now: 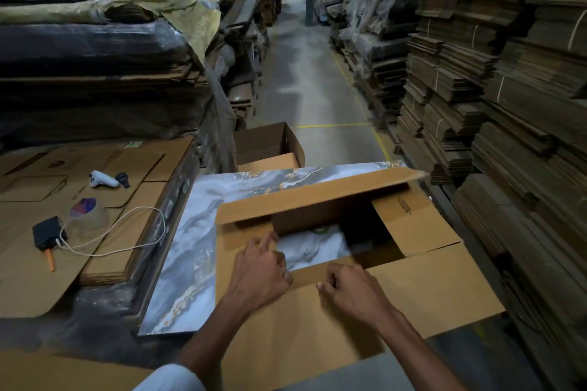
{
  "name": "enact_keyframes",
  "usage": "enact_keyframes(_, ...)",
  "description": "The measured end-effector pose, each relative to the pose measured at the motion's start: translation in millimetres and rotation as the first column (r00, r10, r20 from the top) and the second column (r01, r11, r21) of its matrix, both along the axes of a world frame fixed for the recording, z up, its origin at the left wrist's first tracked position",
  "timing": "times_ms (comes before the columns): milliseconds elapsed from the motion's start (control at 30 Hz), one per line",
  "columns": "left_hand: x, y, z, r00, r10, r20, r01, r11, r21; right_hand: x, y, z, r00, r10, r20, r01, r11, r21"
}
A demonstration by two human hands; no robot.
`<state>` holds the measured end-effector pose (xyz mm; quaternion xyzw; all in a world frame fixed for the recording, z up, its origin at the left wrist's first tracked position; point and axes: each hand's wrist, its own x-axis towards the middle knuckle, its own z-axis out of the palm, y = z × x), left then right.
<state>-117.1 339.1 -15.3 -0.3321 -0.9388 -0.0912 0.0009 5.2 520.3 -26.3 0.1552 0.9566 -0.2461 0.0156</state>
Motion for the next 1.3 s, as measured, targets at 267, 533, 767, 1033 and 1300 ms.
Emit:
enact_keyframes(267,8.7,-24.4,1.1,1.000,-0.005,-0.004,0.006,0.949,0.315,-10.8,-10.5,-1.5,0.997,-0.051,0.057,0.050,0.999,0.016)
enact_keyframes(533,10.6,-89.1,25.0,0.925,0.359,0.123,-0.331,0.606,0.724,-28.3,28.0,-15.9,0.977,-0.205,-0.061,0.211,0.870,0.445)
enact_keyframes(767,17.1,-100.4,-9.8,0.796,0.502,0.337,-0.595,0.554,0.582,-39.2,110.2,-0.9,0.833,-0.447,0.328,0.259,0.837,0.482)
enact_keyframes(1033,11.5,-97.9,-7.5,0.758,0.519,0.394,-0.649,0.544,0.532,-34.5,139.2,43.6,0.959,-0.239,0.153,0.112,0.814,0.570)
enact_keyframes(1300,20.3,-93.3,5.8,0.758,0.467,0.455,-0.649,0.476,0.594,-26.1,170.2,65.9,0.967,-0.190,0.168,0.046,0.781,0.623)
